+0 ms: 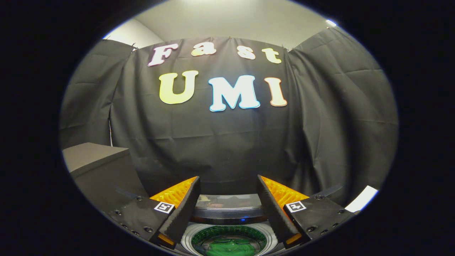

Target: Put the clothes into the washing machine and then close the washing machine lid.

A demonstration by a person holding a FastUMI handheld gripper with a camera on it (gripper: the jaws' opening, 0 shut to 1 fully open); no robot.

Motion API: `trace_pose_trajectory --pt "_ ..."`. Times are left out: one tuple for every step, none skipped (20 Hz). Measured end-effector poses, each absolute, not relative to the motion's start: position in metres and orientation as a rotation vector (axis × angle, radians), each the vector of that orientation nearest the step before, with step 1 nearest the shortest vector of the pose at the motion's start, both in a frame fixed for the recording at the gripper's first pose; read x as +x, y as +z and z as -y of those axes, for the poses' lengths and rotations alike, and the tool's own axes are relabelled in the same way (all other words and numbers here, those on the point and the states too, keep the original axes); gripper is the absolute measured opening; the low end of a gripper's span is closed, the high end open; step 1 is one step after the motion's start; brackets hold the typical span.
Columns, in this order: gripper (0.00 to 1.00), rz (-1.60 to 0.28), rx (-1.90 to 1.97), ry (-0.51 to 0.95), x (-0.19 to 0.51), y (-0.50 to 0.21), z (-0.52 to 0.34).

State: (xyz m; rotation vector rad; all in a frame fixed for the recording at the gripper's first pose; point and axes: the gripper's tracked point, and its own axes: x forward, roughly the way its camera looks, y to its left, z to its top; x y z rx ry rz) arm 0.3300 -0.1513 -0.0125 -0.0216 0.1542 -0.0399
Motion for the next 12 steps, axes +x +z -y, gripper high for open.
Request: trace_pose_trajectory --pt "0.98 -0.194 0.007 -0.025 0.321 -0.033 0.147" --pt "0.98 -0.214 0.032 -0.019 0.312 -0.048 0.146" --pt "0.97 -0.197 0.035 -0.03 0.303 -0.058 0.149" --pt "0.97 -0.186 0.026 -0.041 0.293 -0.066 0.152" --pt "0.97 -0.183 0.019 -0.042 0.283 -0.074 0.152" --pt "0.97 -0.183 0.017 -0.033 0.276 -0.082 0.149" --pt "0.96 -0.187 0.009 -0.032 0.27 -0.088 0.147" --pt "0.96 -0.183 -0.002 -0.028 0.264 -0.091 0.146" --pt "0.96 -0.177 -0.019 -0.028 0.259 -0.09 0.146" --pt "0.96 -0.168 -0.036 -0.038 0.256 -0.088 0.149" --pt "0.97 -0.163 -0.041 -0.032 0.252 -0.085 0.148" --pt "0.98 -0.153 -0.039 -0.026 0.248 -0.08 0.145"
